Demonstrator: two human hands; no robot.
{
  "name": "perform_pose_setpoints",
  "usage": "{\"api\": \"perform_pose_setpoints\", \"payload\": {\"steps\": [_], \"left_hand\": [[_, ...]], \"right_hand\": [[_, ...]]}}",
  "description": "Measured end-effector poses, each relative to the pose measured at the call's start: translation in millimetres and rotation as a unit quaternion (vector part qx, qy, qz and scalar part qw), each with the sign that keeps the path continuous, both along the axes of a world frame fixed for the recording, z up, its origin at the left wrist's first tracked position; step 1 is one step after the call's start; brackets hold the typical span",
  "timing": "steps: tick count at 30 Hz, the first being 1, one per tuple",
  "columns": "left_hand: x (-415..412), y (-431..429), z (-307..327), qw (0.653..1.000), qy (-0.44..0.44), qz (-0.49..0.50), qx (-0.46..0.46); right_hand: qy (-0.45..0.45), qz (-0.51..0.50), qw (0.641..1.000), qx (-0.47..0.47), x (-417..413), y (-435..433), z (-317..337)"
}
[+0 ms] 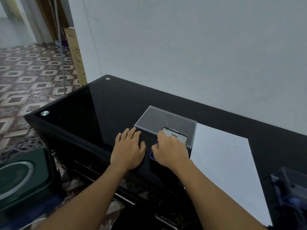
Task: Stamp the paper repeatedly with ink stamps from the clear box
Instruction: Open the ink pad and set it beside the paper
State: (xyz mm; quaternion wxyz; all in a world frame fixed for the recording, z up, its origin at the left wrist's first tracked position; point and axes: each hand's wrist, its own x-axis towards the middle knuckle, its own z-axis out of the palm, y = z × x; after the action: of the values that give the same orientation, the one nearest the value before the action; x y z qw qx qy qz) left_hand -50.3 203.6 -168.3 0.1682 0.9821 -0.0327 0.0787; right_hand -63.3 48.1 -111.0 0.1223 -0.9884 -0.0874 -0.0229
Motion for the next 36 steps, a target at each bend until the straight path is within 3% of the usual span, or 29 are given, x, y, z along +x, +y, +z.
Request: {"api": "perform_pose_setpoints", "payload": {"steps": [16, 32, 36], "left_hand": [[1, -2, 1, 1.000, 0.001, 0.006, -0.005], [0, -2, -2, 1.000, -0.012, 0.007, -0.009], [0, -1, -2, 1.000, -0.011, 0.007, -0.005]], "right_hand": [[0.022, -0.006, 0.998, 0.056, 3, 0, -4], [-0.036, 0.013, 0.999, -0.027, -2, -2, -17], [-0.022, 0.002, 0.999, 0.026, -3, -1, -11]]}}
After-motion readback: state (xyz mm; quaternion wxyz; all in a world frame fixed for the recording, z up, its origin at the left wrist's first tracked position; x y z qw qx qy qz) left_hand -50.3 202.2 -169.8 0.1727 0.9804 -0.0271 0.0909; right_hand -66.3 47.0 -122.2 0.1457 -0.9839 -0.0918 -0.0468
